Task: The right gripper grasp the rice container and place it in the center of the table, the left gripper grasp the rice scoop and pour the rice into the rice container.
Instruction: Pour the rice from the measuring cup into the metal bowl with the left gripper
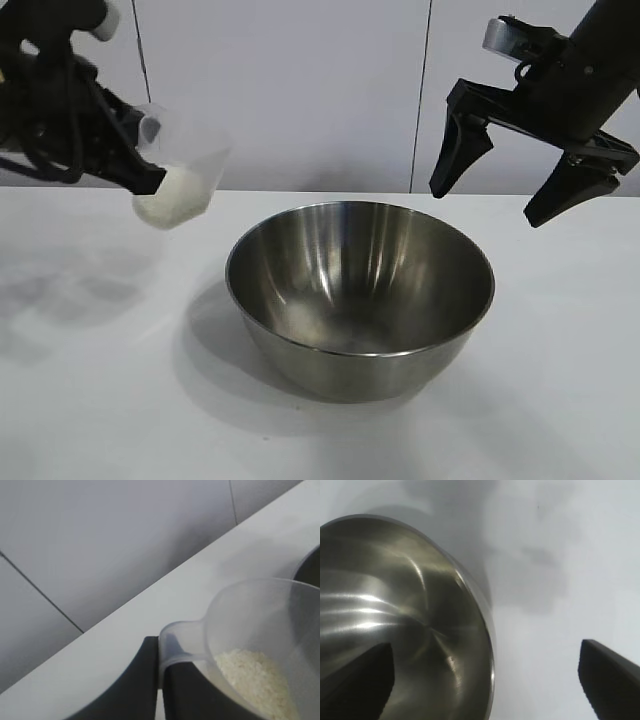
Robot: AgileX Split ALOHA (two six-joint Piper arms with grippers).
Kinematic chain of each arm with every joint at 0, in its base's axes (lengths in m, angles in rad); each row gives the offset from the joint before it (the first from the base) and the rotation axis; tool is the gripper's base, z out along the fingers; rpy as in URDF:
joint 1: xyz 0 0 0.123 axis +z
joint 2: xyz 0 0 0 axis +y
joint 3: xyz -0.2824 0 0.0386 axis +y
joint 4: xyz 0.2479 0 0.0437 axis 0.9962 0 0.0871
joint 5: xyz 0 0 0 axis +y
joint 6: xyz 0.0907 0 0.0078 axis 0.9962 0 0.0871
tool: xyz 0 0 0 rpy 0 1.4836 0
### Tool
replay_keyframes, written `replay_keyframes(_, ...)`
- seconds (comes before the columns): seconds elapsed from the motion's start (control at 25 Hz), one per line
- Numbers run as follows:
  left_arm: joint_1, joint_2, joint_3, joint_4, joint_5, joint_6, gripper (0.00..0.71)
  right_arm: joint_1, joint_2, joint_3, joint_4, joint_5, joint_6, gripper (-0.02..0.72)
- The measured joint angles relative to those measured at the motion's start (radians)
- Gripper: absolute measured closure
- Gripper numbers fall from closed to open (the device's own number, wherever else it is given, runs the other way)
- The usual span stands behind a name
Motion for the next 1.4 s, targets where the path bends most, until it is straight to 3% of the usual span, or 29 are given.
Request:
replay_keyframes(0.32,-0.069,0.013,-0.127,-0.034,0.155,0.236,0.702,0.000,0.000,0.000,0.000,0.000,0.000,0.009)
replay_keyframes(0.64,-0.160,0.045,-0.158,-0.034,0.207,0.407,0.702,0.000,0.000,0.000,-0.016,0.001,0.000,0.009)
replay_keyframes(0.88,-0.218,0.079,-0.203,-0.033,0.208,0.594,0.702,0.000,0.000,0.000,-0.025,0.001,0.004,0.009)
replay_keyframes(1.16,-0.228,0.182,-0.239,-0.024,0.176,0.788,0.702,0.000,0.000,0.000,-0.061,0.002,0.054,0.009)
replay_keyframes(1.4,-0.228,0.194,-0.240,0.171,0.076,0.982,0.702,0.000,0.000,0.000,-0.079,0.002,0.065,0.009)
